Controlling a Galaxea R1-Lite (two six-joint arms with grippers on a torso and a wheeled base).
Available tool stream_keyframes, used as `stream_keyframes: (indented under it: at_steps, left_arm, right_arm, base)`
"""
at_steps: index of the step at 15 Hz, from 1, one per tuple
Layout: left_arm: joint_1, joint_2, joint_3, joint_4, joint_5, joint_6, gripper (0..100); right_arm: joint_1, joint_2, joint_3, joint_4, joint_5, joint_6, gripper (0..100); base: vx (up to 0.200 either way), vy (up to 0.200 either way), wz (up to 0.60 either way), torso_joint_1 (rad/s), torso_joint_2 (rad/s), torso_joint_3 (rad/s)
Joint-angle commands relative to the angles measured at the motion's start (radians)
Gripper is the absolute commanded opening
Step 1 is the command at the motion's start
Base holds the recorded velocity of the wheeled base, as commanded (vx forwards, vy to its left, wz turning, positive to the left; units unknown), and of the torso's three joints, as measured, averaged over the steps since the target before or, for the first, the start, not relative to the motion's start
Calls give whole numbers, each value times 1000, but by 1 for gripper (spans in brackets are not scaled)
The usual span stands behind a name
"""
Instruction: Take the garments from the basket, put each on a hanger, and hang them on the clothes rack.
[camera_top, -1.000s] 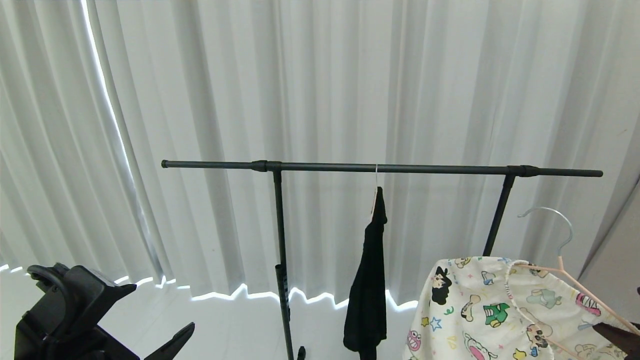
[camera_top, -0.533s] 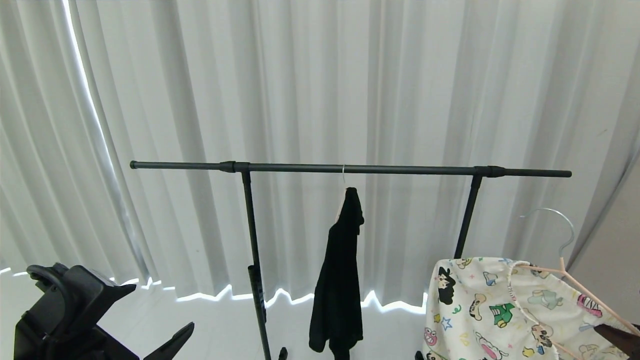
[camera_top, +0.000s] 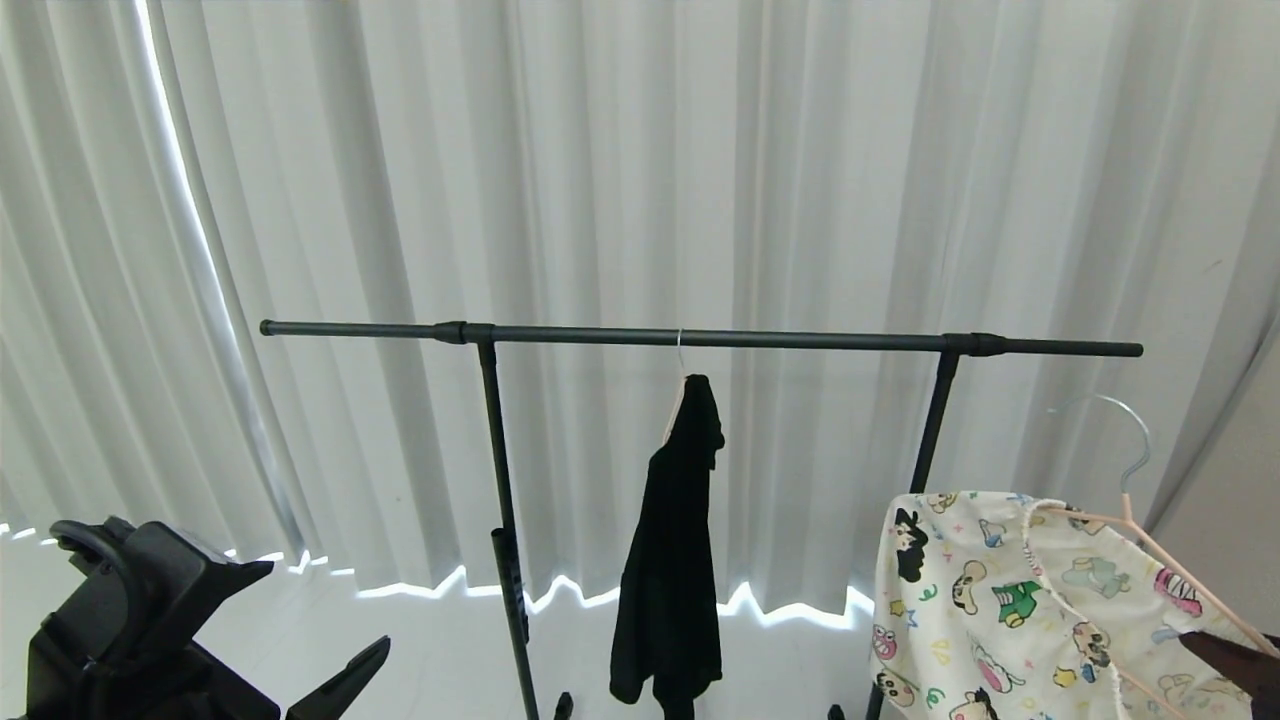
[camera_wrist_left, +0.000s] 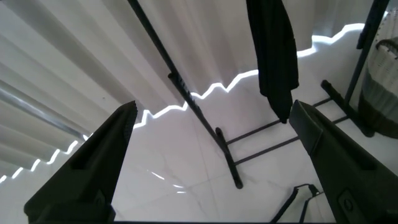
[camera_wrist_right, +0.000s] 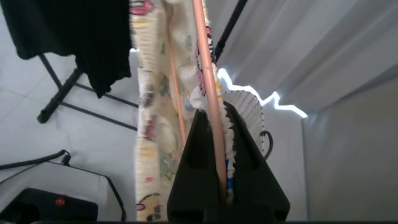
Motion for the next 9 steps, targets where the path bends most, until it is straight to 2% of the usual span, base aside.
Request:
stream_keyframes:
  at_steps: [1,9]
  left_arm:
    - [0,2,-3,0,-2,1,100]
    - [0,1,-12,0,-2,2,100]
  right_arm:
    - [1,13,1,-12,2,0,0]
    - [29,100,-3,-129,8,17,0]
  base:
    - [200,0,0,-2,-2,2]
    - [200,0,0,2,4,3]
